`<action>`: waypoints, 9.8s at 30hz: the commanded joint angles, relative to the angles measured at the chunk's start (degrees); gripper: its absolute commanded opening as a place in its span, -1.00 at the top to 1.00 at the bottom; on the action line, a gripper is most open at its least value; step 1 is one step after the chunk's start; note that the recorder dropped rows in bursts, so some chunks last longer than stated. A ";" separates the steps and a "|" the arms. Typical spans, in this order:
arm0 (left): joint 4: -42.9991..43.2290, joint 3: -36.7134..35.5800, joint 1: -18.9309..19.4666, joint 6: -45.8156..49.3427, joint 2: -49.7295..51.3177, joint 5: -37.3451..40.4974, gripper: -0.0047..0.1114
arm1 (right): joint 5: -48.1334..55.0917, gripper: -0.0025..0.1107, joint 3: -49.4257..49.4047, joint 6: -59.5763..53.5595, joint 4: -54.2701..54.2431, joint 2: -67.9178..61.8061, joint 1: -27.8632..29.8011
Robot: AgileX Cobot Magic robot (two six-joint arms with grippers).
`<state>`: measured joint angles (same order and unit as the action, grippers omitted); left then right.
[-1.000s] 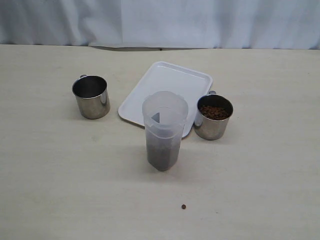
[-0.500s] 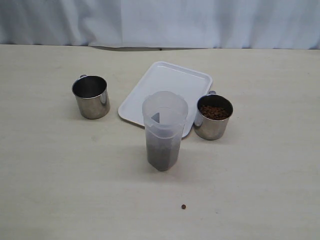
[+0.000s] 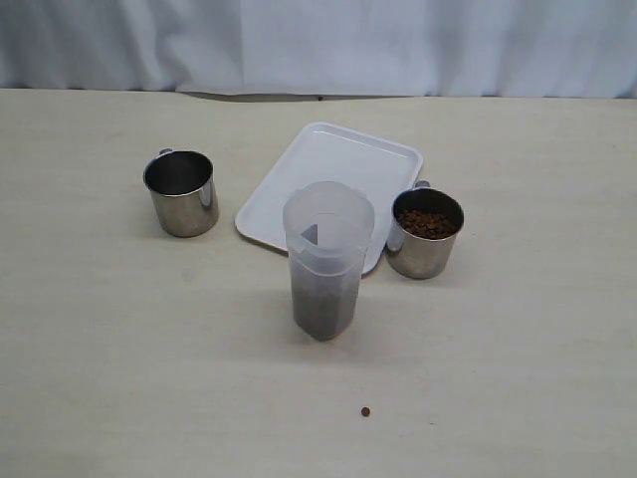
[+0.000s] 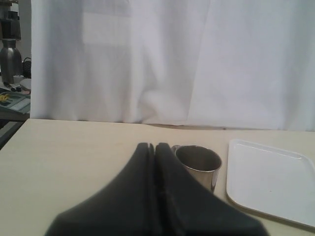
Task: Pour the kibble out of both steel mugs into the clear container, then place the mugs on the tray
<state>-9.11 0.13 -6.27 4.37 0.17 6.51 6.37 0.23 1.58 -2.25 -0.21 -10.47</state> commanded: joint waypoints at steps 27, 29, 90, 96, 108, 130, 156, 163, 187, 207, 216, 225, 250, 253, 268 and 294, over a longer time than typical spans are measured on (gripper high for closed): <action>-0.46 -0.13 -0.36 0.04 -0.17 -1.25 0.92 | -30.36 0.87 -0.23 7.99 -8.71 0.21 0.34; -0.46 -0.13 -0.36 0.04 -0.17 -1.25 0.92 | -31.25 0.87 -0.23 8.09 -10.77 0.21 0.34; -0.46 -0.13 -0.36 0.04 -0.17 -1.24 0.92 | -48.32 0.64 11.37 15.48 10.75 -91.42 -17.64; -0.46 -0.13 -0.36 0.04 -0.17 -1.24 0.92 | -47.46 0.62 11.37 15.48 10.75 -91.42 -17.64; -0.46 -0.13 -0.36 0.04 -0.17 -1.24 0.92 | -46.72 0.01 11.60 12.39 13.42 -91.42 -17.64; -0.46 -0.13 -0.36 0.04 -0.17 -0.99 0.92 | -55.63 -0.34 21.09 3.28 4.42 -105.45 -17.64; -0.46 -0.13 -0.36 0.04 -0.17 -0.99 0.92 | -58.72 -0.33 27.03 -8.35 -3.27 -114.72 -17.33; -0.46 -0.13 -0.36 0.04 -0.17 -1.14 0.92 | -61.39 -0.33 27.03 -7.42 -4.67 -115.92 -17.33; -0.46 -0.13 -0.36 0.04 -0.17 -1.14 0.92 | -76.03 -0.33 27.03 -1.58 -4.71 -123.67 -17.33; -0.46 -0.13 -0.36 0.04 -0.17 -0.97 0.92 | -76.33 -0.33 31.29 -1.02 -6.05 -126.27 -17.33; -0.46 -0.13 -0.36 0.04 -0.17 -0.97 0.92 | -76.33 -0.33 33.44 -0.81 -6.05 -126.27 -17.33; -0.46 -0.13 -0.36 0.04 -0.17 -0.97 0.92 | -74.68 -0.33 34.47 -0.93 -10.42 -126.27 -17.33; -0.46 -0.13 -0.36 0.04 -0.17 -1.27 0.92 | -70.47 0.50 37.16 -0.97 -16.55 -126.27 -17.33; -0.46 -0.13 -0.36 0.04 -0.17 -1.27 0.92 | -68.02 0.87 37.16 -4.17 -16.80 -126.27 -17.33; -0.46 -0.13 -0.36 0.04 -0.17 -1.27 0.92 | -28.73 0.87 32.27 -30.19 -15.91 -88.79 -16.52; -0.46 -0.13 -0.36 0.04 -0.17 -1.01 0.92 | 21.31 0.87 51.50 -8.45 34.12 -72.58 -33.18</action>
<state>-9.11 0.13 -6.27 4.37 0.17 6.19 27.70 50.26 -7.95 29.16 -72.15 -42.12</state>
